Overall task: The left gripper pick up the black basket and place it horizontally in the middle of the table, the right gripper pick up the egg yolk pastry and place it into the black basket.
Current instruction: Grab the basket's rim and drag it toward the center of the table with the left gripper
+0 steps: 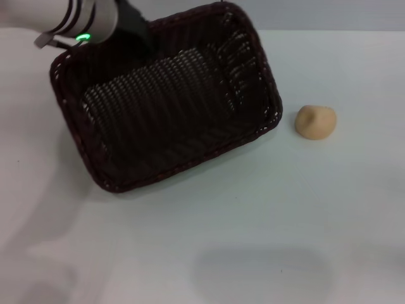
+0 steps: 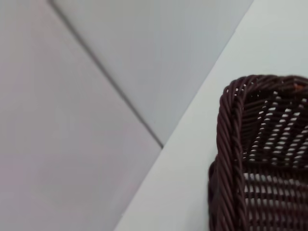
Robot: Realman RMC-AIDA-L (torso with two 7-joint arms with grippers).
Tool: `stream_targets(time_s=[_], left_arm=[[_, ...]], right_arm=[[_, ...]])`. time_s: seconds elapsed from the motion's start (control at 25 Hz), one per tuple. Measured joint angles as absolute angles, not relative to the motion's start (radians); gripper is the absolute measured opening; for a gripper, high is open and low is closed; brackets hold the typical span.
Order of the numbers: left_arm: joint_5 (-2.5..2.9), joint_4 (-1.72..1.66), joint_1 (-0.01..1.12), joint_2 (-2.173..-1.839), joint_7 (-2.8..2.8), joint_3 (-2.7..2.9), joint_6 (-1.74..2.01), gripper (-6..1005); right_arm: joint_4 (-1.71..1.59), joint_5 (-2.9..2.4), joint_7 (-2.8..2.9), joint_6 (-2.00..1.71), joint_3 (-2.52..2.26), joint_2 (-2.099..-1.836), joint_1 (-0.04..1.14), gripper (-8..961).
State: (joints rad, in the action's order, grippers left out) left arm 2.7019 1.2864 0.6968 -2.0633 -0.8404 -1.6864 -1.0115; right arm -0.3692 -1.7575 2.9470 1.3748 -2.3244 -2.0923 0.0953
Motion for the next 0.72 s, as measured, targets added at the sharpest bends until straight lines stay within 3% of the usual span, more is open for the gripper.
stream_targets(time_s=[0.36,0.72], left_arm=[[2.661,1.260,0.786,-2.067,-0.895,-1.677,-1.006,260],[2.510,1.258,0.798,-2.063,-1.044,-1.710,-1.009,190]], right_arm=[[-0.377,-1.758,2.949,1.382,-2.329,-2.092,0.095,729],[-0.377,-1.758,2.949,1.390,-2.329,-2.092,0.094,730]])
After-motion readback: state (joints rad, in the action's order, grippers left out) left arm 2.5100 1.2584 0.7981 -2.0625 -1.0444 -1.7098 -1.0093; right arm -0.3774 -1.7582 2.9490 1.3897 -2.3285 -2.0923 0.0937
